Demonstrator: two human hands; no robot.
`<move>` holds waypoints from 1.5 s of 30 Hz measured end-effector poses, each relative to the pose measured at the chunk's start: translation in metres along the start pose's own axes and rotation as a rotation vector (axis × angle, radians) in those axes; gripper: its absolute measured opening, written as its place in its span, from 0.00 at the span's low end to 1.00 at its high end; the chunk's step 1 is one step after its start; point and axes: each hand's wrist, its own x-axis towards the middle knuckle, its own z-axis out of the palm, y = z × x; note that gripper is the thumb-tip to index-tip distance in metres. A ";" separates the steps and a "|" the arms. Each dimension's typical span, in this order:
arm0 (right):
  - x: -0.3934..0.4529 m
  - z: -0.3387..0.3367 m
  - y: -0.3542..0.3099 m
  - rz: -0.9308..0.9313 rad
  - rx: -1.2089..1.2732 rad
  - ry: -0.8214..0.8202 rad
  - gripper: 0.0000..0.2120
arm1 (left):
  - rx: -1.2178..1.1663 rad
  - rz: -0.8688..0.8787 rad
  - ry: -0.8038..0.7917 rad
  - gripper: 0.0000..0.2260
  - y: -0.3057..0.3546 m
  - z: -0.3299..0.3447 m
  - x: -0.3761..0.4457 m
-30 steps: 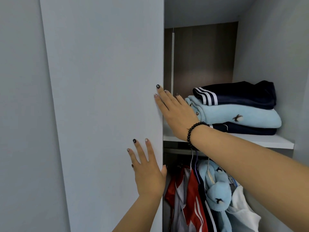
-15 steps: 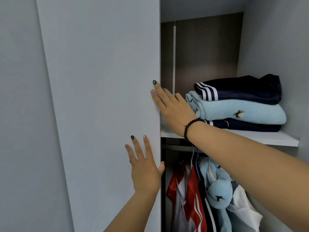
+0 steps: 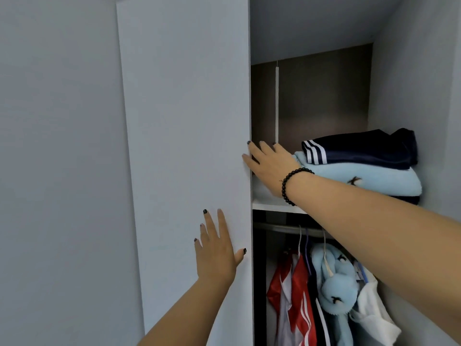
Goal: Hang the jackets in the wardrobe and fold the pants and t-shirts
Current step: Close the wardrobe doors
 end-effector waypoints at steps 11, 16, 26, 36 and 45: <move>-0.134 -0.094 0.015 0.117 0.011 -0.127 0.35 | -0.090 0.167 -0.017 0.44 -0.004 -0.099 -0.080; -0.219 -0.151 0.014 0.203 0.043 -0.207 0.30 | -0.189 0.300 -0.038 0.41 -0.008 -0.138 -0.148; -0.347 -0.240 0.046 0.276 -0.094 -0.190 0.24 | -0.408 0.503 -0.120 0.39 0.054 -0.195 -0.250; -0.410 -0.230 0.102 0.255 -0.137 0.039 0.16 | -0.503 0.654 -0.194 0.39 0.149 -0.218 -0.300; -0.443 -0.188 0.139 0.077 -0.082 0.081 0.37 | -0.714 0.521 -0.248 0.39 0.236 -0.198 -0.321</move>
